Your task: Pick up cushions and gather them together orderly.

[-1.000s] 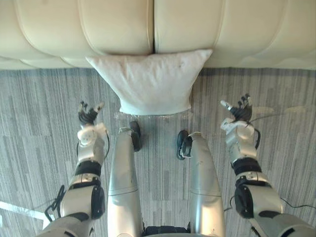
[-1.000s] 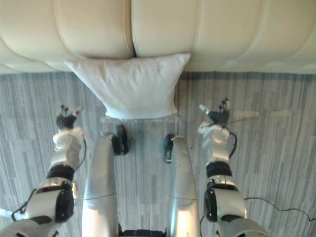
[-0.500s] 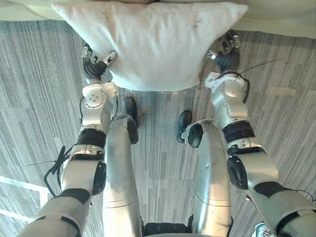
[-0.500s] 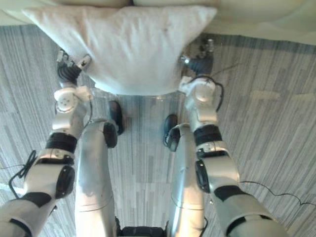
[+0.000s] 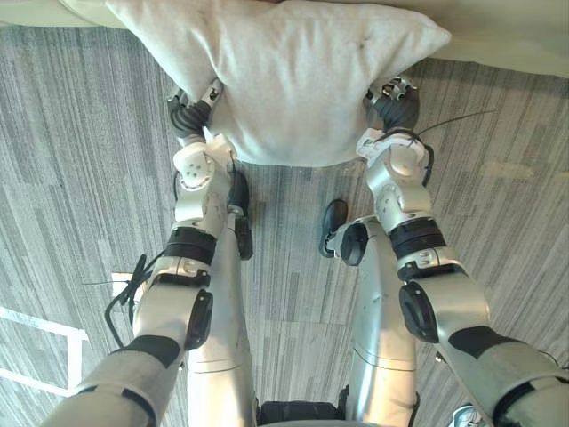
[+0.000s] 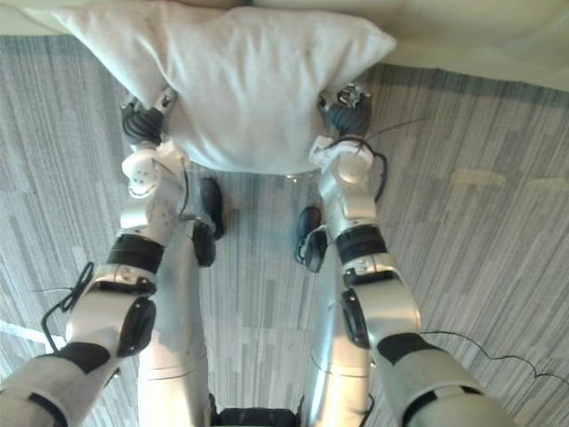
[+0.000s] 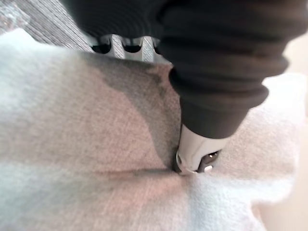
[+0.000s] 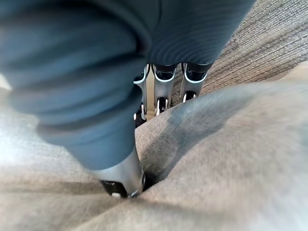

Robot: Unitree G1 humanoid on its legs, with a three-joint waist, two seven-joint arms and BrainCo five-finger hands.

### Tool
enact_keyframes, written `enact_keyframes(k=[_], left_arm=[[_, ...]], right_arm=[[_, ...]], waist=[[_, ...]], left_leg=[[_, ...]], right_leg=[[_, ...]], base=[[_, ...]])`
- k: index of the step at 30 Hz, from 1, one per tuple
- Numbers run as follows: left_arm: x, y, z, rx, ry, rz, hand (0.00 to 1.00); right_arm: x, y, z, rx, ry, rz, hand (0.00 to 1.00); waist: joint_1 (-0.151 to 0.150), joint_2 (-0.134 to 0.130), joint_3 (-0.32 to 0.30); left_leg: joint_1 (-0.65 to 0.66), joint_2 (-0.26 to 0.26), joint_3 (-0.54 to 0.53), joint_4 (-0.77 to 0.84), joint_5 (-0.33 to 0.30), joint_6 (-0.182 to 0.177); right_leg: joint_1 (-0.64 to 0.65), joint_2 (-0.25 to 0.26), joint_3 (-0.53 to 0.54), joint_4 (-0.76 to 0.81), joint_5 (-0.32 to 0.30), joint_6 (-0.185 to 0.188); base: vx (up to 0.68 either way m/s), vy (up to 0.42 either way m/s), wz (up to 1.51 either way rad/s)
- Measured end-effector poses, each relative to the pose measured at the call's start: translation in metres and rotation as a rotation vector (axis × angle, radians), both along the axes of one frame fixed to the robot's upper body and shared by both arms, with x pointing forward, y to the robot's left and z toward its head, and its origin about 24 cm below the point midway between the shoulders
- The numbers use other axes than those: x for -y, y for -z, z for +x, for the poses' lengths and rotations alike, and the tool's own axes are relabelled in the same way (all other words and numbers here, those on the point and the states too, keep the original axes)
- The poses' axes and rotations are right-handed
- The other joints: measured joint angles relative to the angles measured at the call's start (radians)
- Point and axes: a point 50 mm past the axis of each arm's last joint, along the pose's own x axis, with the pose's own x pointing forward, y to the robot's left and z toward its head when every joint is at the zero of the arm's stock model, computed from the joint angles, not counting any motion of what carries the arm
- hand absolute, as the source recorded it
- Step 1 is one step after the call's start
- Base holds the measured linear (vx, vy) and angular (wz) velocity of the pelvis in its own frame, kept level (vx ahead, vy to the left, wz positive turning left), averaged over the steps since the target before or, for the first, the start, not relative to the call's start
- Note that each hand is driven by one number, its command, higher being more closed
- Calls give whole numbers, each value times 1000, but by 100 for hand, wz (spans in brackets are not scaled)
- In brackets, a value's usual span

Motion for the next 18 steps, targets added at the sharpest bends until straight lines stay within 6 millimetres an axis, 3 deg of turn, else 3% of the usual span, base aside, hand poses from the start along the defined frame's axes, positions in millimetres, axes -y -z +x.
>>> enact_keyframes(k=[10, 13, 15, 17, 18], left_arm=[[26, 33, -30, 45, 103, 28, 100], [34, 62, -48, 2, 133, -2, 100], [41, 80, -63, -20, 161, -31, 100], [47, 108, -86, -76, 196, -68, 100], [47, 111, -88, -83, 199, -69, 100]], right_arm=[[20, 49, -35, 12, 28, 21, 100], [24, 76, -58, -2, 43, 44, 100], [26, 93, -77, -5, 62, 54, 100], [30, 118, -106, -42, 90, 95, 100], [31, 120, -108, -45, 92, 97, 100]], waist=[[-8, -6, -16], [-6, -8, -109], [-5, -10, -122], [-3, -10, -207], [-3, -9, -213]], left_leg=[[438, 4, 2, -297, 57, -19], [537, 5, 6, -410, 82, -22], [661, 5, 15, -496, 94, -25], [783, 5, 29, -587, 97, -24], [797, 4, 30, -594, 97, -24]], right_leg=[[431, 12, -40, -285, 51, -22], [522, 13, -55, -395, 76, -27], [643, 14, -59, -476, 87, -23], [767, 14, -64, -574, 99, -11], [783, 14, -64, -583, 101, -9]], base=[[39, -18, 1], [109, -19, 2], [184, -14, 2], [176, 17, -1], [192, 46, -3]])
